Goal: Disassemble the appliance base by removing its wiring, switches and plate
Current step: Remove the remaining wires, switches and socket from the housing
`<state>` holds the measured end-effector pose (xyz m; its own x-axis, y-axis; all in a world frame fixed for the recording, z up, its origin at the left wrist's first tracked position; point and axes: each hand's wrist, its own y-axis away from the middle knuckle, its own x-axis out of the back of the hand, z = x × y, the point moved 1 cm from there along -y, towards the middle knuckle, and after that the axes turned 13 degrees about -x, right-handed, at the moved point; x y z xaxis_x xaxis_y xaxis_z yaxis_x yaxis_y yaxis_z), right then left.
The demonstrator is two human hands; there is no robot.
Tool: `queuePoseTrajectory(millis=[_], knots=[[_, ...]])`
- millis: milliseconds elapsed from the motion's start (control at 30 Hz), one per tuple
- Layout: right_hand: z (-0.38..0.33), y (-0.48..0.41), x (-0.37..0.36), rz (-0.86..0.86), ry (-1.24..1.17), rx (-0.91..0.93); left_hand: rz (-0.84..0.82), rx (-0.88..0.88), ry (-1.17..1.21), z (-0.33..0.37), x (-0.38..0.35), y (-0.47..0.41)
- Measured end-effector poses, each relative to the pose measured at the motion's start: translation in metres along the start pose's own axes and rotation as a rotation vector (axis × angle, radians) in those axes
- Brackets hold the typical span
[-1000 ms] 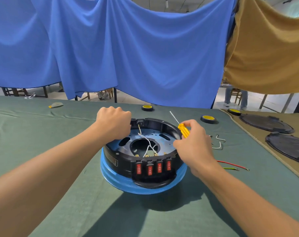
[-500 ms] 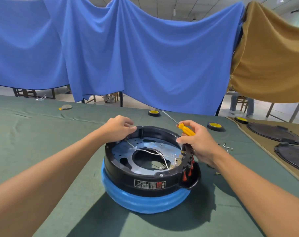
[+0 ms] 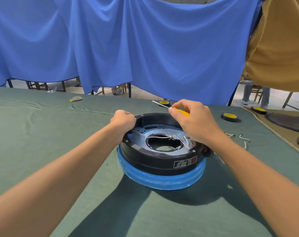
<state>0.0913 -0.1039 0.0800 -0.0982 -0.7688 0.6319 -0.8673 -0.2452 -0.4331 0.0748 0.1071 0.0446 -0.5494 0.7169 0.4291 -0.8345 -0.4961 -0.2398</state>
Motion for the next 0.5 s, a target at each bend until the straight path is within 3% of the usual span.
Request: queuePoseTrajectory(millis=[67,167,333,400,500], knots=[[-0.009,0.016,-0.004,-0.082,0.074,0.073,0.027,-0.002,-0.025,-0.001,0.003,0.001],[-0.01,0.036,-0.008,-0.127,0.126,0.082,-0.059,-0.149,-0.072,-0.004,0.016,0.003],[-0.014,0.052,-0.016,0.002,0.242,0.143,-0.181,-0.158,0.294,-0.024,0.022,0.016],[-0.015,0.052,-0.022,0.081,0.208,0.124,-0.179,-0.143,0.451,-0.03,0.018,0.02],[-0.012,0.049,-0.028,0.131,0.096,0.121,-0.173,-0.174,0.493,-0.033,0.016,0.024]])
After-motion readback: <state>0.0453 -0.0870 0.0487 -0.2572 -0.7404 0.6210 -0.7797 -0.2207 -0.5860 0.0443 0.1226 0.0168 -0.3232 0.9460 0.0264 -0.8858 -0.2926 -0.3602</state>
